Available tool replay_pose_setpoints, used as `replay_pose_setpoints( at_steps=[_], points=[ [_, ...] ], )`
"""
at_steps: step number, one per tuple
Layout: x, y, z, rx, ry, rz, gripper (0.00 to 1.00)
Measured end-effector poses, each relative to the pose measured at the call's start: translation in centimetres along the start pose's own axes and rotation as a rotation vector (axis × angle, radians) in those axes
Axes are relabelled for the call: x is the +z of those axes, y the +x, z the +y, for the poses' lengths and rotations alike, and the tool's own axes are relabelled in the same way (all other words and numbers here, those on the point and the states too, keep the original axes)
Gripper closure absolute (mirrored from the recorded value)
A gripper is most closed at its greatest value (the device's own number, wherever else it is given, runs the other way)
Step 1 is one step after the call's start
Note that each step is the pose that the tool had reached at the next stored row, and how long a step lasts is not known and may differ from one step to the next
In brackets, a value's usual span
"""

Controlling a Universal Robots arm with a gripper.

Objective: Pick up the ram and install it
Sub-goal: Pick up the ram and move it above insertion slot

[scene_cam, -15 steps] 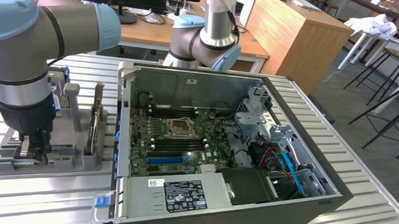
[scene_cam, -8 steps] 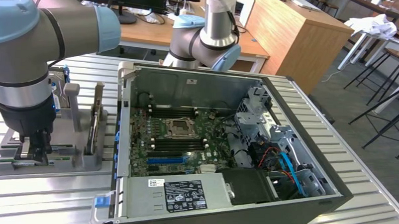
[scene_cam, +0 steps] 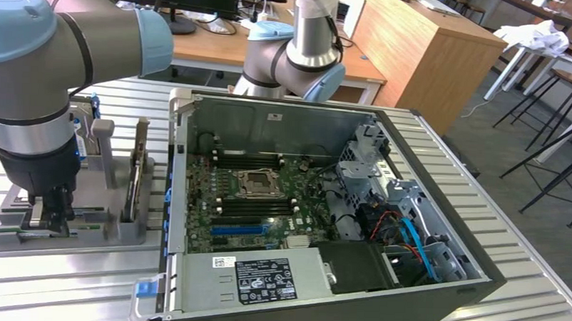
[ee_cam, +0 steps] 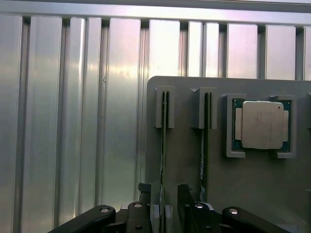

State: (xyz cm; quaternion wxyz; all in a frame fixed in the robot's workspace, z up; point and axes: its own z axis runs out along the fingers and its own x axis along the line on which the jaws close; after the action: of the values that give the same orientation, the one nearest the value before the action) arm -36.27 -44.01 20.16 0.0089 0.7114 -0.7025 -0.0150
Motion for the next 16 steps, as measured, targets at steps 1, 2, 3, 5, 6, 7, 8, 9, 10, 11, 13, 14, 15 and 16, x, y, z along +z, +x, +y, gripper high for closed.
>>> replay_pose_setpoints(
  at_steps=[1, 2, 3, 5, 6, 7, 8, 9, 10, 11, 13, 14, 15, 16],
  points=[
    [0.00, 0.00, 0.00, 0.000, 0.0000, 0.0000, 0.64],
    [0.00, 0.00, 0.00, 0.000, 0.0001, 0.0001, 0.64],
    [0.00, 0.00, 0.00, 0.000, 0.0000, 0.0000, 0.64],
    [0.00, 0.00, 0.00, 0.000, 0.0001, 0.0000, 0.64],
    [0.00, 0.00, 0.00, 0.000, 0.0000, 0.0000, 0.64],
    [0.00, 0.00, 0.00, 0.000, 0.0001, 0.0000, 0.64],
    [0.00, 0.00, 0.00, 0.000, 0.0000, 0.0000, 0.66],
    [0.00, 0.00, 0.00, 0.000, 0.0001, 0.0000, 0.66],
    [0.00, 0.00, 0.00, 0.000, 0.0001, 0.0000, 0.72],
    [0.00, 0.00, 0.00, 0.000, 0.0001, 0.0000, 0.72],
    [0.00, 0.00, 0.00, 0.000, 0.0001, 0.0000, 0.79],
    [0.00, 0.00, 0.00, 0.000, 0.0000, 0.0000, 0.79],
    [0.00, 0.00, 0.00, 0.000, 0.0001, 0.0000, 0.79],
    [0.01, 0.01, 0.00, 0.000, 0.0002, -0.0001, 0.79]
  ],
)
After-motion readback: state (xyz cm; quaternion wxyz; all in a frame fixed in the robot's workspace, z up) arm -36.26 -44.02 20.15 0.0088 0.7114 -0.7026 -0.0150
